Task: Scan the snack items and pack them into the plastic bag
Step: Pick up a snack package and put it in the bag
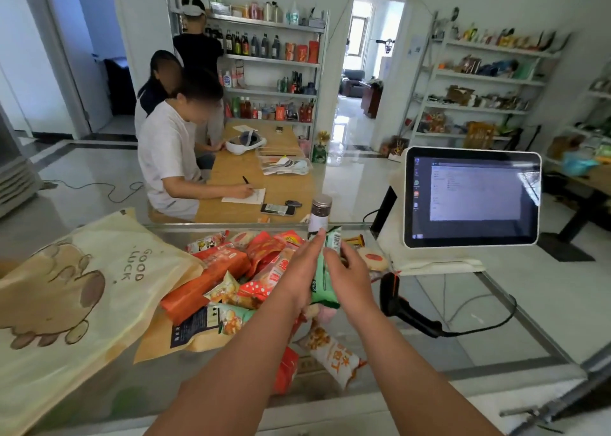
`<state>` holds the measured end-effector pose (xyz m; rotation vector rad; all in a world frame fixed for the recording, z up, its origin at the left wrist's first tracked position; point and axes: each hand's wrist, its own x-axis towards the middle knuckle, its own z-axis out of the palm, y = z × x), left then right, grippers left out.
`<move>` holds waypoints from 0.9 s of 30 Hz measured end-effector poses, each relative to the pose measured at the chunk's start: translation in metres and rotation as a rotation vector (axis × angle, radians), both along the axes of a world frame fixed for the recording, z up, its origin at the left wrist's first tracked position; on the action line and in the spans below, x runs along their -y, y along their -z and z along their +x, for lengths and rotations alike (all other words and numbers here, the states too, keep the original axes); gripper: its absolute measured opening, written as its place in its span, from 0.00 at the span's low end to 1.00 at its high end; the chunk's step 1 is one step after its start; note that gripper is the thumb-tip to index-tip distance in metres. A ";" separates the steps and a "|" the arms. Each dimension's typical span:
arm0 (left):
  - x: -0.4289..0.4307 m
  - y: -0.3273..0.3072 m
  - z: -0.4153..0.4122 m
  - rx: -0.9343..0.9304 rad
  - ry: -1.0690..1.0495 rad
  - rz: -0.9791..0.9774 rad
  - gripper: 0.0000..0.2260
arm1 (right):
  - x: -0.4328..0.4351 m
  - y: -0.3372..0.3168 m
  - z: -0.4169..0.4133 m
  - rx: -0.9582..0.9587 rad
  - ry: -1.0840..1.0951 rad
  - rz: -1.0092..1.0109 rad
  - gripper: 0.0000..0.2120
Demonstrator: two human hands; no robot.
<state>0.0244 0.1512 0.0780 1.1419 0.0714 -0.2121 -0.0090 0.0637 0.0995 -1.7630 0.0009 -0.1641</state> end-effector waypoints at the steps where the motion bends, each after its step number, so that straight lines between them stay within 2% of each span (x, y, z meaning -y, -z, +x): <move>1: 0.002 0.000 0.000 -0.008 0.027 0.004 0.18 | 0.003 0.001 -0.001 -0.003 0.009 -0.009 0.06; 5: 0.018 0.007 -0.001 -0.030 0.079 0.109 0.21 | 0.018 0.003 -0.006 0.031 0.144 -0.047 0.10; 9: 0.039 0.018 -0.002 -0.063 0.141 0.115 0.34 | 0.039 0.009 -0.010 0.018 0.276 -0.070 0.17; 10: 0.044 0.019 -0.002 -0.066 0.169 0.115 0.33 | 0.047 0.011 -0.009 0.003 0.309 -0.074 0.17; 13: 0.060 0.025 0.000 -0.068 0.180 0.106 0.12 | 0.072 0.019 0.001 -0.059 0.343 -0.099 0.18; 14: 0.066 0.026 0.002 -0.073 0.171 0.128 0.10 | 0.079 0.021 0.004 -0.083 0.328 -0.101 0.17; 17: 0.087 0.030 0.009 -0.047 0.162 0.251 0.15 | 0.104 0.024 0.014 -0.121 0.300 -0.100 0.15; 20: 0.106 0.033 0.011 -0.010 0.165 0.349 0.06 | 0.130 0.025 0.026 -0.130 0.245 -0.121 0.08; 22: 0.117 0.018 0.000 -0.012 0.164 0.379 0.09 | 0.146 0.030 0.037 -0.156 0.188 -0.147 0.09; 25: 0.128 0.039 0.013 -0.056 0.117 0.404 0.08 | 0.163 0.043 0.053 -0.242 0.087 -0.188 0.11; 27: 0.134 0.050 0.018 -0.108 0.090 0.388 0.14 | 0.171 0.052 0.058 -0.264 0.053 -0.146 0.11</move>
